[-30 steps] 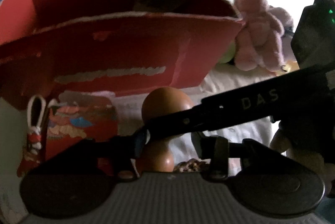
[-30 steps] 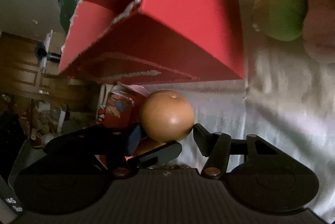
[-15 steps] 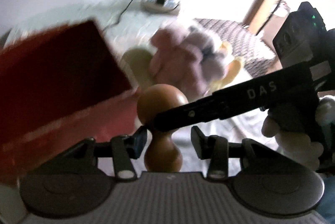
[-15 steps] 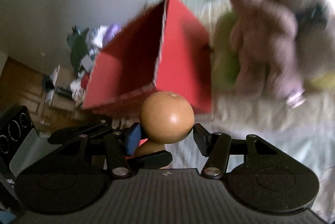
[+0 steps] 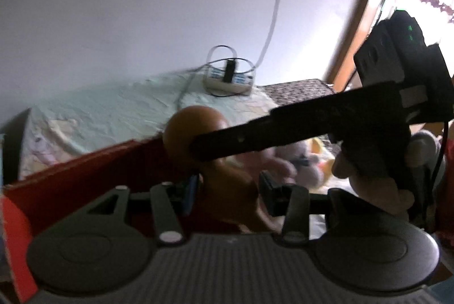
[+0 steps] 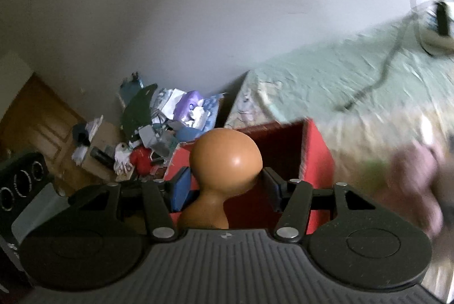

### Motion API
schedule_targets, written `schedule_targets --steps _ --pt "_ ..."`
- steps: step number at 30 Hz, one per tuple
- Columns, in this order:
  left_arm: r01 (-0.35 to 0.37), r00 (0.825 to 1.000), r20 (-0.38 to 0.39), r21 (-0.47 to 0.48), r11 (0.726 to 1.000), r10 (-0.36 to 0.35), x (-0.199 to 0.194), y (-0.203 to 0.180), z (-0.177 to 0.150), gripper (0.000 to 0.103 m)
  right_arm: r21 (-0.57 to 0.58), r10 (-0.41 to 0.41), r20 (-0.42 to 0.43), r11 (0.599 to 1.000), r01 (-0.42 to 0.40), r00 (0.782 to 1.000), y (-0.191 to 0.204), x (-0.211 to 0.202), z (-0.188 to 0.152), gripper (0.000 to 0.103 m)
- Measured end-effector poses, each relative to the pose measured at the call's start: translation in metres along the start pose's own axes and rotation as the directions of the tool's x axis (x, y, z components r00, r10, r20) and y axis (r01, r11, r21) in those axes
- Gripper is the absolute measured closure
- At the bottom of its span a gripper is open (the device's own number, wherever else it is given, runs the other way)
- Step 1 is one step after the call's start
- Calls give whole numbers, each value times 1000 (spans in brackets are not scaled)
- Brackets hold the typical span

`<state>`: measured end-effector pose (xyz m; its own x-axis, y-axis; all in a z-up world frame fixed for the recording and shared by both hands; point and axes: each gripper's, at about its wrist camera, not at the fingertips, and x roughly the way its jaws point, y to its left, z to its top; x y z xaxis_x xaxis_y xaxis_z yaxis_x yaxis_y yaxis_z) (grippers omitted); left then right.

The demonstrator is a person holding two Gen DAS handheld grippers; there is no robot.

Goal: Organize objects
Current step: 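Carry the wooden peg toy over the red box and lower it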

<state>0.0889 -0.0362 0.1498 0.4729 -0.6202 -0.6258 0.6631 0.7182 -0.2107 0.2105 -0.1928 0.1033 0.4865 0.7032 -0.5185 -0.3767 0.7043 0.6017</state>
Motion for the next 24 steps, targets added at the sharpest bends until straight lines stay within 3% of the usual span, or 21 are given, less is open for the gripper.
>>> schedule_targets --steps 5,10,17,24 --pt "-53 998 -27 -44 998 52 2 37 -8 58 -67 -22 -67 998 17 998 14 49 14 45" --pt "-76 993 -103 -117 990 64 34 72 -21 58 -55 -68 -152 997 60 986 14 96 10 45" --pt "-78 979 -200 -182 980 41 58 105 -46 58 -88 -195 -281 980 177 940 8 143 -3 46" --pt "-103 956 -290 -196 975 43 87 115 -55 58 -115 -258 -341 966 232 904 3 165 -14 47"
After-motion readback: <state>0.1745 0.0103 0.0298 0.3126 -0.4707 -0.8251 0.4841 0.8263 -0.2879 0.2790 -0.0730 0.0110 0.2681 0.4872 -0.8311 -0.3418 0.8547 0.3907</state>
